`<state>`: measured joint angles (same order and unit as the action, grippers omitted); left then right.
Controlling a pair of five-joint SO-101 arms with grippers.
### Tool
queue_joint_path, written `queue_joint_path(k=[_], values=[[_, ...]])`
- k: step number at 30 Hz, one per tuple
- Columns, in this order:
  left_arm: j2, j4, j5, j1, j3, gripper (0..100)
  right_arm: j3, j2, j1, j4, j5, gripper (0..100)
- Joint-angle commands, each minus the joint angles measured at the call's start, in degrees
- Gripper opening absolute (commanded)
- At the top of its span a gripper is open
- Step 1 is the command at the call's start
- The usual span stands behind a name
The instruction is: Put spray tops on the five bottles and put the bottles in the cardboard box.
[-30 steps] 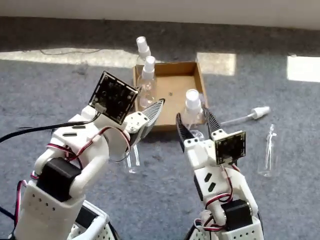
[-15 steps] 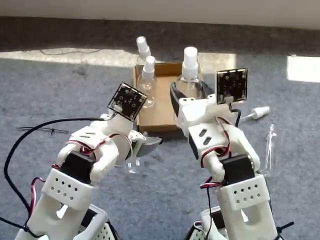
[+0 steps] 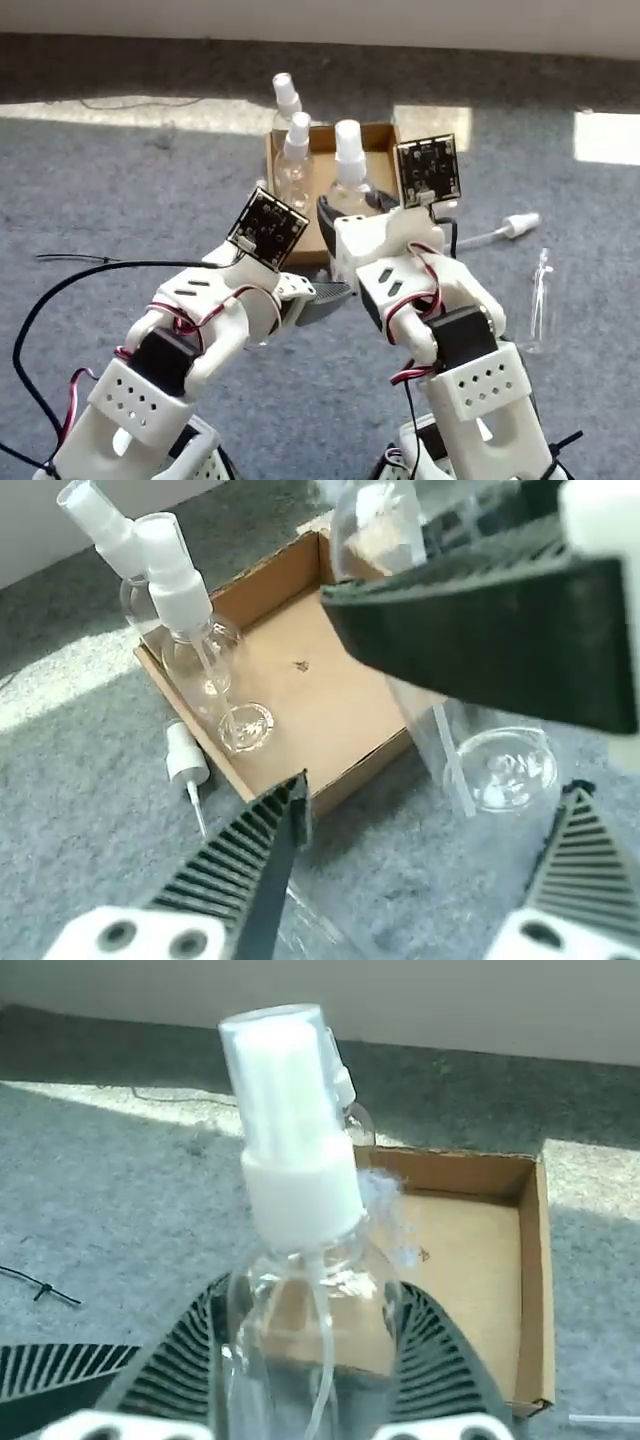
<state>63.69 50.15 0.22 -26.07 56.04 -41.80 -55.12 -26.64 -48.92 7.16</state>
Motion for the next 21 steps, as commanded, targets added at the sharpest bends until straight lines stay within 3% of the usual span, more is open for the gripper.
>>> queue_joint_path(k=[1, 18, 21], values=[[0.0, -5.0, 0.1, -0.8, 1.0, 35, 1.9, -0.4, -0.6, -3.0, 0.4, 0.4], [-2.4, -6.4, -2.2, 4.4, 1.4, 35, 2.0, -0.4, -0.5, -7.7, 0.3, 0.4], [-2.4, -6.4, -2.2, 4.3, 1.9, 35, 2.0, -0.4, -0.5, -8.7, -2.5, 0.4]])
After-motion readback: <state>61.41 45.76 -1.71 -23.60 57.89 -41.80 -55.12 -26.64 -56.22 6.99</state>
